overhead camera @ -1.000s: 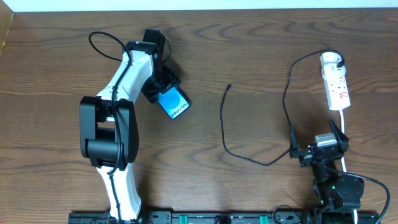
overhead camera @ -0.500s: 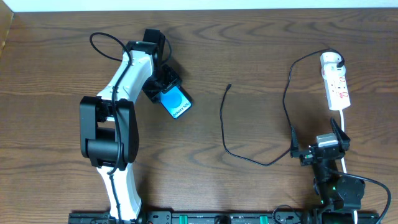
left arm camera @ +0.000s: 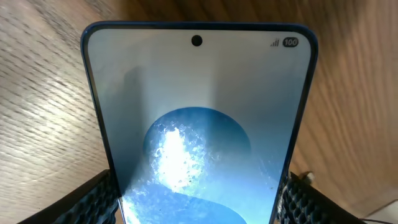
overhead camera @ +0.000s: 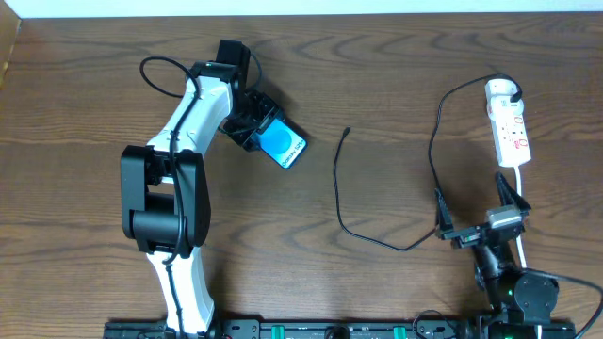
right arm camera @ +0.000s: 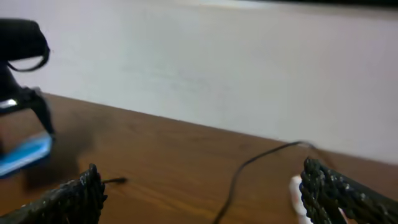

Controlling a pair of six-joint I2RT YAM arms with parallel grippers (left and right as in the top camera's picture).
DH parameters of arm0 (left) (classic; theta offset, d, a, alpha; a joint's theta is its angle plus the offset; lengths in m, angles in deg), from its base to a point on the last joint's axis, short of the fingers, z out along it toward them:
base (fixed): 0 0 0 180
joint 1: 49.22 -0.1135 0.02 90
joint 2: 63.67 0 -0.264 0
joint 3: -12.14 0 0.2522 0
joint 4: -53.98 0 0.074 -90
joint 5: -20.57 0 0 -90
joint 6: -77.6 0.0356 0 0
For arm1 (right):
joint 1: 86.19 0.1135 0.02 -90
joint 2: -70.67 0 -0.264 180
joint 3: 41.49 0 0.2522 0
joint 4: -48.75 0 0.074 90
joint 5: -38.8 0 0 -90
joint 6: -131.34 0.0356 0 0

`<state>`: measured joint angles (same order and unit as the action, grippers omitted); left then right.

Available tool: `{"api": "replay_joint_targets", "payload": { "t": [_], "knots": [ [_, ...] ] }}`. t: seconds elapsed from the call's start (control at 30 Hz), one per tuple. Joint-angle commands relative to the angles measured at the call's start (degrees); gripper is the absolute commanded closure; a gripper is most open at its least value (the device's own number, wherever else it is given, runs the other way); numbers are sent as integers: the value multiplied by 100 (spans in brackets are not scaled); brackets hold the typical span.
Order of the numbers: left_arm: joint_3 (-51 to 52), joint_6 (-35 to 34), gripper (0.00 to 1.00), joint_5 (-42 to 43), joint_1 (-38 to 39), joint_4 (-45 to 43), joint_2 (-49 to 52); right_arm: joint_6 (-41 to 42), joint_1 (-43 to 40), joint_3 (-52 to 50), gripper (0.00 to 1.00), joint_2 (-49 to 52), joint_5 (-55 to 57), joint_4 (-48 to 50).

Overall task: Plug charger to phone and switch on socket
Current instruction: 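Tilt the held phone upright, bottom edge toward the right, then move the right gripper toward the phone's bottom edge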

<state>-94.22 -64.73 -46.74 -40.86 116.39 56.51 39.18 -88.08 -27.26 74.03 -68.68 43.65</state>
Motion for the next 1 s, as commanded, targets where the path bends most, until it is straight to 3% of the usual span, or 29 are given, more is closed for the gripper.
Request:
{"api": "replay_joint_targets", "payload": {
  "t": [0.0,0.3,0.7,0.97],
  "knots": [
    [-33,-247,34,199,-28,-35,-146,789,44,313,1,640,-407,81],
    [-33,-531,34,243,-28,-37,-146,791,44,2361,1,3331,-1733,-229],
    [-33,-994,34,551,-28,-210,-146,988,120,5390,1,6627,-3488,-2413],
    [-33,-1294,34,970,-28,-295,-146,984,1150,6360,1,8247,-3289,-2706]
  ]
}}
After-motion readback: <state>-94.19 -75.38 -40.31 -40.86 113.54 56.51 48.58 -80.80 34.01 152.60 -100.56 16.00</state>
